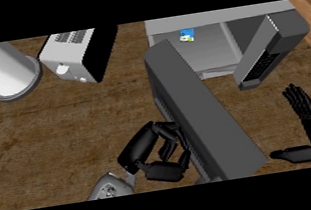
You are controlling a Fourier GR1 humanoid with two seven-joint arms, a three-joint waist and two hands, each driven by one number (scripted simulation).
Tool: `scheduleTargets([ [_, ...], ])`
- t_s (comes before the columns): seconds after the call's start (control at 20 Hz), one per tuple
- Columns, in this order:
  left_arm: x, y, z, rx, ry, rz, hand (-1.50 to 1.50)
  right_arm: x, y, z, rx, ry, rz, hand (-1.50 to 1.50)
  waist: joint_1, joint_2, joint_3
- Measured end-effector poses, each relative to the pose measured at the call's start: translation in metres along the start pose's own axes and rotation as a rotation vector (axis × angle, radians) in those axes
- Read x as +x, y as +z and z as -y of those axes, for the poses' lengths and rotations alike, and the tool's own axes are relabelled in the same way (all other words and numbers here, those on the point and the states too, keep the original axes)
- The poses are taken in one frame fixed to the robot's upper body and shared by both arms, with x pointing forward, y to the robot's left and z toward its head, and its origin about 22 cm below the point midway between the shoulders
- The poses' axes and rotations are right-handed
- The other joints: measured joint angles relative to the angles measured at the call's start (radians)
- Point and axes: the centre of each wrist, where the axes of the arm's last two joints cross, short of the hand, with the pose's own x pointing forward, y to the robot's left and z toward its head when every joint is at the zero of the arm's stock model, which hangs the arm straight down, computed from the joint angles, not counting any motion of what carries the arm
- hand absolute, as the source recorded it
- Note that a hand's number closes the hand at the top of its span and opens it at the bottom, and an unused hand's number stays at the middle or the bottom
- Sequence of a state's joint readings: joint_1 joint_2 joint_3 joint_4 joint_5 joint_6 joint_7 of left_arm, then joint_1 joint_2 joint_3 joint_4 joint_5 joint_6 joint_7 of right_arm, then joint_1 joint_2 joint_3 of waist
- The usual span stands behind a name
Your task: Pick up the milk, place it into the microwave and close the microwave
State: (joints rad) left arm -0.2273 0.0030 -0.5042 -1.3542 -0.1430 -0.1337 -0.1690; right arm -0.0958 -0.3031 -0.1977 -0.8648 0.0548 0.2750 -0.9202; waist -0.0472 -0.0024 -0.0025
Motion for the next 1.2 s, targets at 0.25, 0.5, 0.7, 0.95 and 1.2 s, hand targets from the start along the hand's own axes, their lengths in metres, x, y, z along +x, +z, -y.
scheduleTargets([
  [0.25,-0.025,-0.011,0.021,0.041,-0.051,0.02,1.5,0.02,-0.006,0.007,0.038,-0.033,0.055,-1.5,-0.016,0.004,-0.001],
  [0.5,-0.043,-0.018,0.031,0.093,-0.056,0.049,1.5,0.042,-0.016,0.004,0.083,-0.092,0.107,-1.5,-0.039,0.008,-0.002],
  [0.7,-0.048,-0.025,0.036,0.117,-0.049,0.036,1.5,0.061,-0.024,0.006,0.124,-0.122,0.14,-1.5,-0.063,0.012,-0.003],
  [0.95,-0.047,-0.036,0.037,0.124,-0.04,0.018,1.5,0.083,-0.036,0.007,0.174,-0.154,0.178,-1.5,-0.095,0.019,-0.004],
  [1.2,-0.036,-0.046,0.041,0.174,0.007,0.05,1.5,0.102,-0.05,0.004,0.244,-0.187,0.201,-1.5,-0.125,0.026,-0.005],
])
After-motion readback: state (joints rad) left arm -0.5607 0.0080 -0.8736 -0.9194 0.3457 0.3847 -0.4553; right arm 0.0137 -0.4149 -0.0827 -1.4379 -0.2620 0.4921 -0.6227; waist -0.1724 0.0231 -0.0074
